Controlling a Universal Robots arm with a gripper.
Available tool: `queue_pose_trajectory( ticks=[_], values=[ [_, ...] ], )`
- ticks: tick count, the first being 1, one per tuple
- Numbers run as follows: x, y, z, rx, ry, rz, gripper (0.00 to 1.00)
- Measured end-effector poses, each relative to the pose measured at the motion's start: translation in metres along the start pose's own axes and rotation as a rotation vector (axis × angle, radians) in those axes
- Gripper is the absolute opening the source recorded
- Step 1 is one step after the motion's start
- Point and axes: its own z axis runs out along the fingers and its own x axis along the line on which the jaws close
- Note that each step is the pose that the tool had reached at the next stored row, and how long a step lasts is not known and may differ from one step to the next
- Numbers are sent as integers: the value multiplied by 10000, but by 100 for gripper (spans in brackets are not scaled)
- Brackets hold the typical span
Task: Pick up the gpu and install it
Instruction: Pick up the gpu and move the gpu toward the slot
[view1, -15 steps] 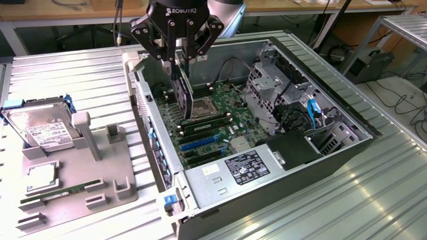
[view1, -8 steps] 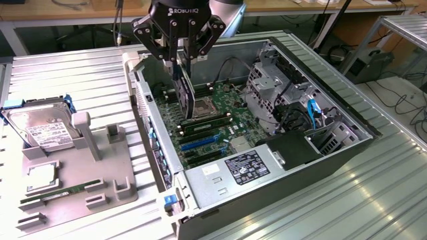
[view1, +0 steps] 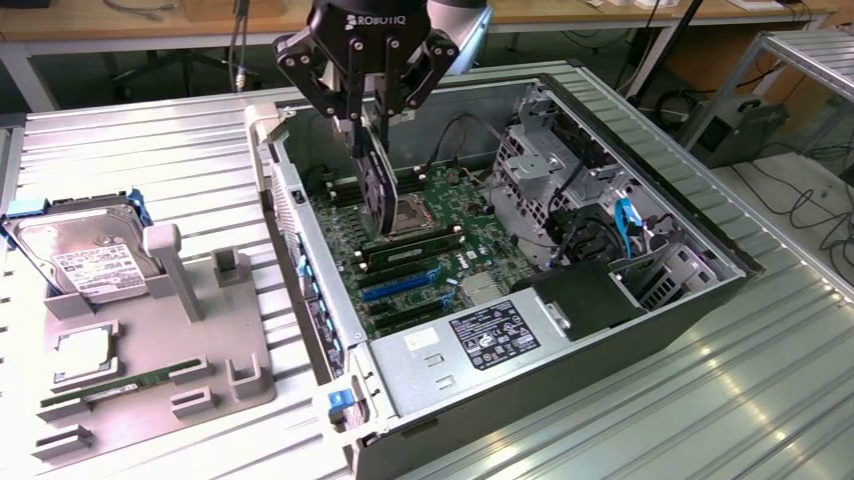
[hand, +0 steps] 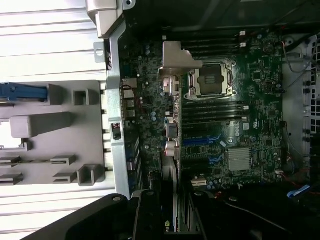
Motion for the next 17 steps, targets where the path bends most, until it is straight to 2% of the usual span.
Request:
queue_pose_trajectory(
  ticks=[17],
  values=[
    [-142, 60, 12, 1, 0, 0, 26]
  ],
)
